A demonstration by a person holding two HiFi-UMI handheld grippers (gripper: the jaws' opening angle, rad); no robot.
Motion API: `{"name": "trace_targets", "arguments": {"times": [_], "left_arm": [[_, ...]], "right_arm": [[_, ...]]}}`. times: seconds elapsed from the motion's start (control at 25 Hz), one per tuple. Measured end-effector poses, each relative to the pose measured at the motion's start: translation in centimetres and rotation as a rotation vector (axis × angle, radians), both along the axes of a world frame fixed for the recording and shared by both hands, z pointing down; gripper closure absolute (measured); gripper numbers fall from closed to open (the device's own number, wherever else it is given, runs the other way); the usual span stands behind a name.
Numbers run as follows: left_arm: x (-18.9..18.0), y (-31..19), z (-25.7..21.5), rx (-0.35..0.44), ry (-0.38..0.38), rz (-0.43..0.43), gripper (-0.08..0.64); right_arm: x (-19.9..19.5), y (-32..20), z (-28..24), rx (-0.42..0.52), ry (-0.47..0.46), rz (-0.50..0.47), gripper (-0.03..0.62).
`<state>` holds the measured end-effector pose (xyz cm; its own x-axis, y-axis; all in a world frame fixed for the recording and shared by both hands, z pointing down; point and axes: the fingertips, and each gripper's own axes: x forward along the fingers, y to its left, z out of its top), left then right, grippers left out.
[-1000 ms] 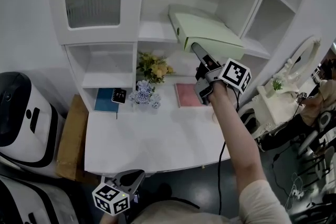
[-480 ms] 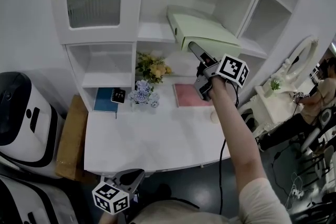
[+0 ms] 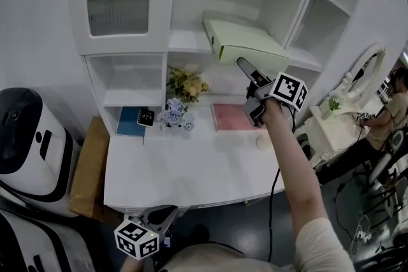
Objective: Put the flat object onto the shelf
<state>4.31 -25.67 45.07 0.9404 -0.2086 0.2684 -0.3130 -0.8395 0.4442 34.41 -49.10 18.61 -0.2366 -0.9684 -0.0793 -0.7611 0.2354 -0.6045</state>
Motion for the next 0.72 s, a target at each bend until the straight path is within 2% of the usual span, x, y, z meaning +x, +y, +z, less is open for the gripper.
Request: {"name": "trace_targets", "arguments": {"times": [0.16,0.36,0.56,0.72], "left_arm": [[-0.2,-0.1,-0.4,0.013,0.0,-0.006,0.546],[0.5,0.2,-0.8,0.023,0.0,-0.001,0.546],[1.2,-1.7,-2.5,0.085,-0.003,0.014,0.546],[0.2,-1.8,-2.9,0.087,-0.013,-0.015,0.546]], "right_arm": [[-1.1,2.3,0.3,0.004,-0.013,-0.044,0.221],[-4.8,6.8,1.9,-0.043,0.053,-0.157,0.221],[-8.0,10.2,2.4,-0.054,0.326,-0.217,0.221],[-11.7,13.0,4.8,-0.063,0.499,-0.308,0.222]]}}
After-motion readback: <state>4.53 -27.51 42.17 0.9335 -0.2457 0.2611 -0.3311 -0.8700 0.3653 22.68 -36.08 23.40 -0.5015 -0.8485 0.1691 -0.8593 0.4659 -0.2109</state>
